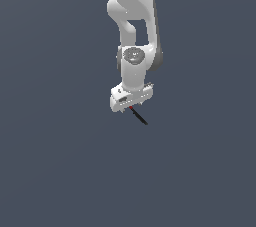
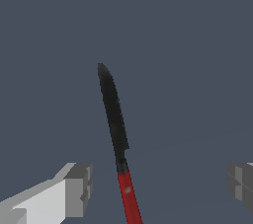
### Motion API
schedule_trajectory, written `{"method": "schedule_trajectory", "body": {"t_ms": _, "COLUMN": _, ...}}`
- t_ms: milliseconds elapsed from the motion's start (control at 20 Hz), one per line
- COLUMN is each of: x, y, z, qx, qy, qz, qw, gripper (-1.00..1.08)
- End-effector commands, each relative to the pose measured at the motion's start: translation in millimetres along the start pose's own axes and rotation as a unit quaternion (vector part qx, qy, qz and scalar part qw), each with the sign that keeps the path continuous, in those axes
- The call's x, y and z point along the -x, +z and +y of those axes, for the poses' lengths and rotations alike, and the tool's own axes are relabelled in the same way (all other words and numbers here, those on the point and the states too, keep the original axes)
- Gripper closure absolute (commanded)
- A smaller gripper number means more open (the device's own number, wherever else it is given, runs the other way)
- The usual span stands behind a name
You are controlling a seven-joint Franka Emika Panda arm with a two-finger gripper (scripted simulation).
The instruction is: Pick up the object and move it to a goal position.
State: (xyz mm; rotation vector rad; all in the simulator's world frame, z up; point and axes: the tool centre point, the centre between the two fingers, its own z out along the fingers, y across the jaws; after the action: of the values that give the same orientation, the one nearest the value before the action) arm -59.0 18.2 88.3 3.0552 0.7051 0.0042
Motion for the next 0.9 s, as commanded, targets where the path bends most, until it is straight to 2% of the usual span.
{"method": "schedule_trajectory", "body": {"t_ms": 0, "x": 6, "y": 10, "z": -8, "qx": -0.001, "qy": -0.032, "qz": 0.0, "qw": 0.9995, "gripper": -0.92}}
{"method": "schedule_trajectory", "body": {"t_ms": 400, "x": 17, "y": 28, "z": -23, "qx": -0.003, "qy": -0.089, "qz": 0.0, "qw": 0.9961, "gripper": -0.92}}
{"method": "schedule_trajectory", "body": {"t_ms": 850, "x": 18, "y": 34, "z": -25, "qx": -0.003, "qy": -0.093, "qz": -0.001, "qw": 0.9956, "gripper": -0.92}}
